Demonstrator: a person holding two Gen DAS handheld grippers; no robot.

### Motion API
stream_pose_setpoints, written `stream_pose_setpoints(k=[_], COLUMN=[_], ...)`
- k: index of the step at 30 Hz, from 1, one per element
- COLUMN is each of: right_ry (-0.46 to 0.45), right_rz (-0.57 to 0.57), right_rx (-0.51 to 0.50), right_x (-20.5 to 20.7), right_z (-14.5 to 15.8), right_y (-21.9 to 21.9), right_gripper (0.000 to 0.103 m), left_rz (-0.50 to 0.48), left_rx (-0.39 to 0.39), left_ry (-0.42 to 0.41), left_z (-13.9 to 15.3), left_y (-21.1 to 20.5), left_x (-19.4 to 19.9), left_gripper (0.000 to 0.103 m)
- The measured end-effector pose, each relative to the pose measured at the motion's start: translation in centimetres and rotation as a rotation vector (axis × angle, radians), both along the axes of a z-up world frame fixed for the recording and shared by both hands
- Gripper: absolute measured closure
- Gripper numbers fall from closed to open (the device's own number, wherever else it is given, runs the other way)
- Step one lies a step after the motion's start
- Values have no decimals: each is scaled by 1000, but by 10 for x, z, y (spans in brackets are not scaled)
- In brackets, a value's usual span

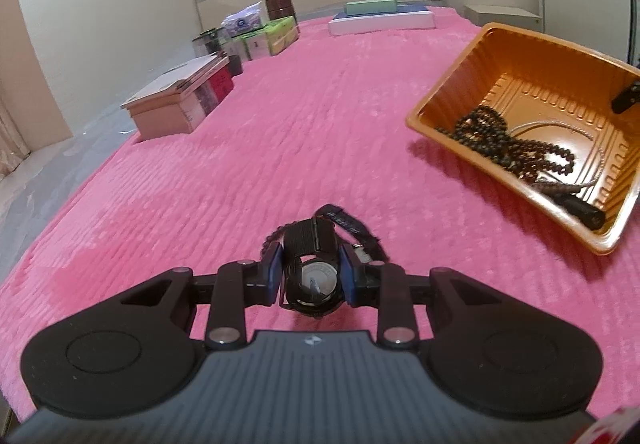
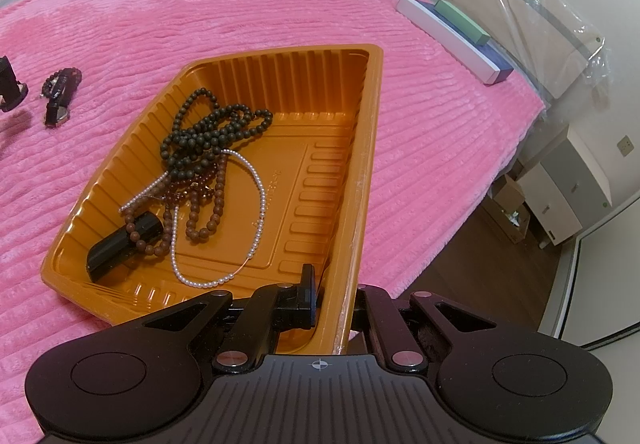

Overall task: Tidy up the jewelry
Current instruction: 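Carry the black watch into the tray and open the left tool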

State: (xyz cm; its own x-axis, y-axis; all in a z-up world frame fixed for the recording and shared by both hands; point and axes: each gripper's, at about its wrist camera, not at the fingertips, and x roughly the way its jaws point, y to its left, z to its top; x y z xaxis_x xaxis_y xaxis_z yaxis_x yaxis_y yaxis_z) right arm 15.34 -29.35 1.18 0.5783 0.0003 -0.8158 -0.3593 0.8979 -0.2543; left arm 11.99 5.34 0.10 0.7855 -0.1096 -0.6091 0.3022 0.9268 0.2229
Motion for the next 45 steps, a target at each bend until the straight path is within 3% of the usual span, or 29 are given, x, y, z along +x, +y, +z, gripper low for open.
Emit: stream_pose_setpoints(k=[32,45], right_ry=[0,0], right_rz=[2,2], right_rx=[0,0], right_x=[0,0], right_z=[0,0], right_y=[-1,-1], right_gripper=[99,99], left_rz=[-370,-481], left_rx=[-82,-101], left_ry=[-38,-1], left_z=[35,26], left_y=[-112,-151], left_x=[7,18], left_gripper=[76,76])
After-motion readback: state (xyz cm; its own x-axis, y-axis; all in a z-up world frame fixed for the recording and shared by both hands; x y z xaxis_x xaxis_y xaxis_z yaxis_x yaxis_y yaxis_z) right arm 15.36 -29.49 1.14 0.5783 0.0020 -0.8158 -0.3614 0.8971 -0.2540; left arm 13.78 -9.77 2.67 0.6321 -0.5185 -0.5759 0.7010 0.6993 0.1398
